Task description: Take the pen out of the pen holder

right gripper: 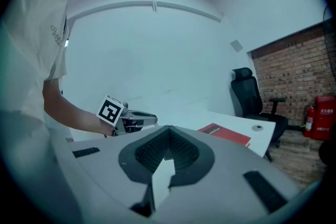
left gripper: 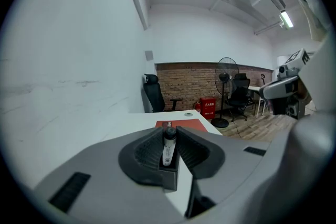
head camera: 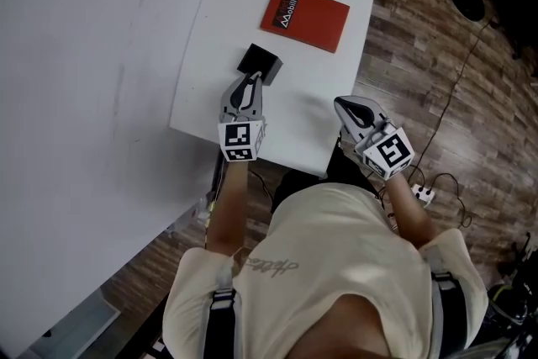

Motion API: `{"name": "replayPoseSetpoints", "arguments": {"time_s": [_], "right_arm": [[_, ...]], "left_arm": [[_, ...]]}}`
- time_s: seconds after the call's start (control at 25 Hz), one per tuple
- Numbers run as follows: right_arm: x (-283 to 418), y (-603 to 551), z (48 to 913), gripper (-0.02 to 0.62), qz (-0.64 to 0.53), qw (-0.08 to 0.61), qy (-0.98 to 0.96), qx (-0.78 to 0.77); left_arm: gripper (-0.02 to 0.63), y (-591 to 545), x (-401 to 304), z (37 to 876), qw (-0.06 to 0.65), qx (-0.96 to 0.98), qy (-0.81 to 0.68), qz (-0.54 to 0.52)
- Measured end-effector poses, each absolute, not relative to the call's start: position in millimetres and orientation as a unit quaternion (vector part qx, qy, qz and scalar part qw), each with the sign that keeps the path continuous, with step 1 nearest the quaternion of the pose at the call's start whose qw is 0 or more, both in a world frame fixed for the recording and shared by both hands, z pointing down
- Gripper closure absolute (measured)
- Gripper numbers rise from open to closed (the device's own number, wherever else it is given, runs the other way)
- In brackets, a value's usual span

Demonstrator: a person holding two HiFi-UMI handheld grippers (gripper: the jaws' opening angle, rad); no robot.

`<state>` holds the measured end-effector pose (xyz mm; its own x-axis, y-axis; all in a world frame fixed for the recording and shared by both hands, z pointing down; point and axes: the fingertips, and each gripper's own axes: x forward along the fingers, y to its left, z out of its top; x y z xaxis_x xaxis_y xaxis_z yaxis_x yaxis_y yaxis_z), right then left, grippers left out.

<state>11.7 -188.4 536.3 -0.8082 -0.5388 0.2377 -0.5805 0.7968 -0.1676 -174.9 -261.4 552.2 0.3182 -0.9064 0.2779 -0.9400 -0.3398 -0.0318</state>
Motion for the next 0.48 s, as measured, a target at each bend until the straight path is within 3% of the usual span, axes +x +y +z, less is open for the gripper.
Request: {"name": "replayPoseSetpoints", "arguments": {"time_s": [0.48], "right_arm": [[4.7,-176.2,513.6,0.589,0.089,0.067,-0.951,0.287]], "left_arm": [[0.520,-219.6,-183.6,490.4,0.040,0.803,-0.588,0.089]]}}
